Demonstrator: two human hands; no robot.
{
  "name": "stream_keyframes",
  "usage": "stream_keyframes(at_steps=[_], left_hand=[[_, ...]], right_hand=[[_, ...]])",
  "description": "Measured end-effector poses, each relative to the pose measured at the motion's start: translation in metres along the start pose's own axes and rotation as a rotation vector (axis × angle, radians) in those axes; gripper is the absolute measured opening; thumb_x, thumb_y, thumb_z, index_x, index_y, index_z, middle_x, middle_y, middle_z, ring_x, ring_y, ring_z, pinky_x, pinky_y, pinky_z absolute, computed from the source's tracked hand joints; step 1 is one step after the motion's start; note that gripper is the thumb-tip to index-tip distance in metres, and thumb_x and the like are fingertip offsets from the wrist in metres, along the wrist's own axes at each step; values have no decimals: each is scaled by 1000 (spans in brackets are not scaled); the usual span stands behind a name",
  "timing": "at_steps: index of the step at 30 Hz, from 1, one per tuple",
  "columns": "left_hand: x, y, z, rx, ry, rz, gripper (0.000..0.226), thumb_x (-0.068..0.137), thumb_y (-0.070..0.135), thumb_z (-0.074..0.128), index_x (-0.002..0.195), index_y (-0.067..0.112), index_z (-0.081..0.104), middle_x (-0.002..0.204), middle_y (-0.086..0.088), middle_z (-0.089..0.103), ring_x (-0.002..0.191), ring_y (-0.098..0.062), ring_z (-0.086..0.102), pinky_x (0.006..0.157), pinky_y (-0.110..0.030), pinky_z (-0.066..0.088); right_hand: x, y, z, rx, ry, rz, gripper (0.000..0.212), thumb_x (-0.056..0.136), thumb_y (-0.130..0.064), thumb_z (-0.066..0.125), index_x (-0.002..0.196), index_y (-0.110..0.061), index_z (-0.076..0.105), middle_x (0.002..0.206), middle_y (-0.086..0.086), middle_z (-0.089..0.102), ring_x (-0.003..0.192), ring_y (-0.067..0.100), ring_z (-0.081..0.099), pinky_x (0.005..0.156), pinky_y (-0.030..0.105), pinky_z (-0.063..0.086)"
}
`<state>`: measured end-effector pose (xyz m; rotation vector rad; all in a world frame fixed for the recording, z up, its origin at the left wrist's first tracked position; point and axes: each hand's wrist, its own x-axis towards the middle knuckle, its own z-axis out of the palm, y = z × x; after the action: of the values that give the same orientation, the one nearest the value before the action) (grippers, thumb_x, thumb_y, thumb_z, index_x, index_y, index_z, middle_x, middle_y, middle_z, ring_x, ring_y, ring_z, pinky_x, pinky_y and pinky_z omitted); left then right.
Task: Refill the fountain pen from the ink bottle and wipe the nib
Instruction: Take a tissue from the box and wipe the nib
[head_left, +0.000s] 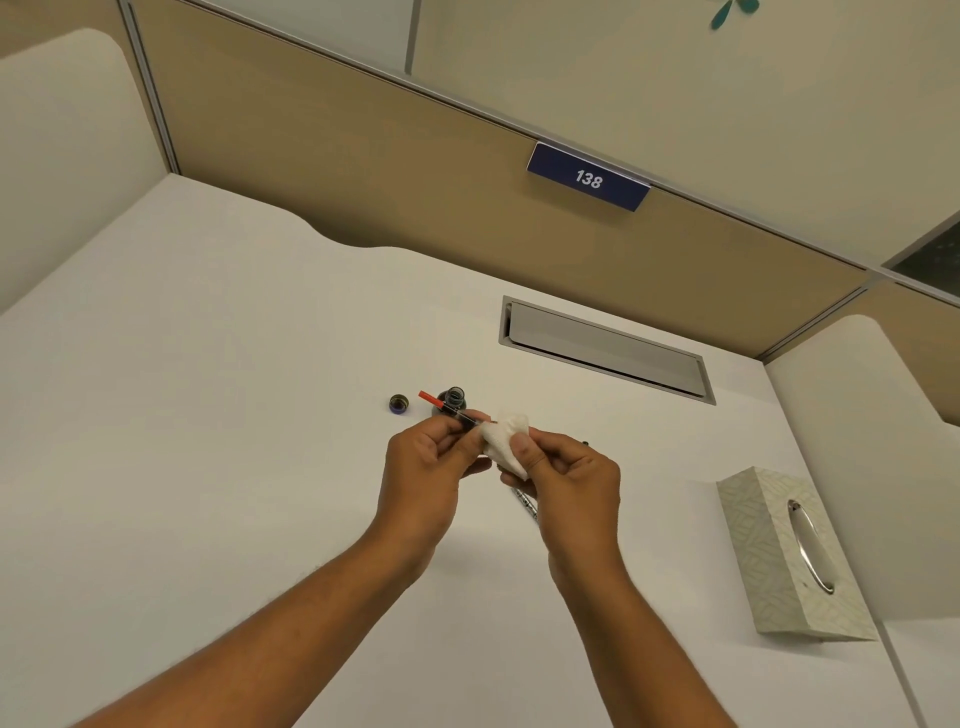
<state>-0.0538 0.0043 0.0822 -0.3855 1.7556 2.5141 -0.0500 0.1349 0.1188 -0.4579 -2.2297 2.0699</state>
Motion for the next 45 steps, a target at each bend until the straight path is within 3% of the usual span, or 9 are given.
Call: stream_keyframes(at_steps=[3,12,19,23,28,34,39,42,45], left_hand=[[1,1,0,0,5,5,17,101,12,66,113,10,79,108,-1,83,103,-19,78,90,-37,64],[0,8,-2,-102,-48,-99,19,99,16,69,107,6,82,105,-6,84,101,-21,79,93,-36,63],[5,10,-5,-157,244,-43,22,97,27,71,103,8,81,104,-10,82,101,-23,78,80,-34,64],[5,15,-9,-192,171,-80,25,93,30,74,104,8,81,112,-14,79,107,-25,76,86,-39,65],[-4,10,3,-235,122,-107,25,93,25,75,109,6,81,111,-6,82,106,-23,77,91,-41,64],[0,6,3,-231,197,-60,20,98,18,70,109,5,81,107,-9,83,103,-27,78,96,-41,62],[-4,10,5,-156,164,-32,15,98,16,70,103,9,82,99,-6,84,96,-21,80,99,-41,61],[-5,12,5,-82,146,-10,13,97,19,72,100,12,83,97,-3,84,95,-20,81,100,-44,60],[-4,11,2,-22,129,4,14,96,21,74,102,13,84,99,-1,84,96,-20,81,102,-46,59]], right_hand=[[1,-3,0,79,-25,63,16,91,-8,73,106,-4,79,90,3,82,82,23,79,66,22,62],[-4,0,6,-13,19,-56,13,89,-8,76,97,-18,82,86,-3,83,81,16,79,65,20,61],[-1,9,9,-3,161,-28,11,90,-11,76,101,-11,79,88,-1,82,81,20,79,63,32,64],[1,9,7,3,208,-33,13,90,-14,78,102,-12,77,90,1,82,81,19,79,64,37,65],[-5,7,14,95,110,-28,10,94,-9,72,102,-13,75,92,4,82,86,22,80,69,27,64],[-15,4,15,184,38,33,27,102,-2,51,99,-10,77,95,7,81,94,27,78,84,36,64],[-9,-2,9,220,11,83,11,92,-15,73,95,-4,71,92,15,80,96,30,77,85,39,64],[-4,-2,3,243,-101,185,25,89,-15,75,110,-6,64,100,17,80,102,31,76,87,40,63],[-4,-3,0,146,-213,194,24,93,-15,73,115,-8,74,106,10,80,103,27,76,86,34,63]])
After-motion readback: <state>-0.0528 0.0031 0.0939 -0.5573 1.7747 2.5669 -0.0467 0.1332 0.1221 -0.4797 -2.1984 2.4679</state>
